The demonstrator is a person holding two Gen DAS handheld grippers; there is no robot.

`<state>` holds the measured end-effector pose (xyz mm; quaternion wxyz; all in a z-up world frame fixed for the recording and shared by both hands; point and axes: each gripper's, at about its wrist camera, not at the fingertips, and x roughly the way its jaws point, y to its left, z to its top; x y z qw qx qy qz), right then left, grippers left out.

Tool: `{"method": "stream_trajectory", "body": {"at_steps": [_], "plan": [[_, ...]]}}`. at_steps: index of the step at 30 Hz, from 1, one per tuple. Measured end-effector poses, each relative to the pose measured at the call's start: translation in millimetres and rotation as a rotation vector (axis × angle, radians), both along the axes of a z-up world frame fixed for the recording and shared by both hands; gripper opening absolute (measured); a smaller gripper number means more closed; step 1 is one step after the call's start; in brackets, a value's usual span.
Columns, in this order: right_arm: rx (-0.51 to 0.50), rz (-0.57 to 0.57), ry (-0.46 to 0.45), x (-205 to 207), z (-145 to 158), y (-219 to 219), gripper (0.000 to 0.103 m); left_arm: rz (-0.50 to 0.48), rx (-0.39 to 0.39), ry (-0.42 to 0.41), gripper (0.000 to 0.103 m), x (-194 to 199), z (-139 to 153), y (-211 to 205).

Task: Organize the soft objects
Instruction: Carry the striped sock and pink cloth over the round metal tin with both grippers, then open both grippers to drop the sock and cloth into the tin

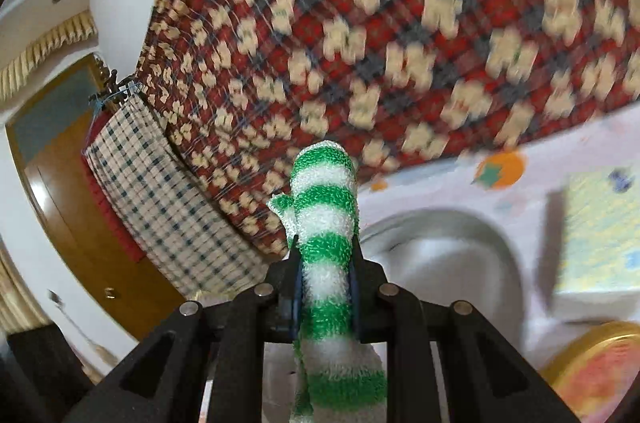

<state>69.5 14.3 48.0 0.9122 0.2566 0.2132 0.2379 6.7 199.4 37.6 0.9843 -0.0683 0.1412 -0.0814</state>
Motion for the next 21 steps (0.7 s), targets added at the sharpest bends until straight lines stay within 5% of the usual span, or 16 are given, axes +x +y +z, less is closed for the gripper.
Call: {"method": "stream_trajectory", "body": {"at_steps": [9,11,15,21], "plan": [[0.054,0.128,0.206,44.3,-46.7,17.9,0.038,0.039,0.003,0.072,0.005,24.5,-27.4,6.1],[0.073,0.122,0.205,43.8,-48.4,13.9,0.051,0.043,0.007,0.086,0.006,27.0,-31.4,5.8],[0.056,0.080,0.143,33.8,-39.5,7.6,0.057,0.078,0.041,0.085,0.015,25.2,-33.6,1.6],[-0.061,-0.111,-0.007,3.9,-21.8,-1.6,0.057,0.142,0.052,0.047,0.070,13.0,-33.8,-0.7]]}}
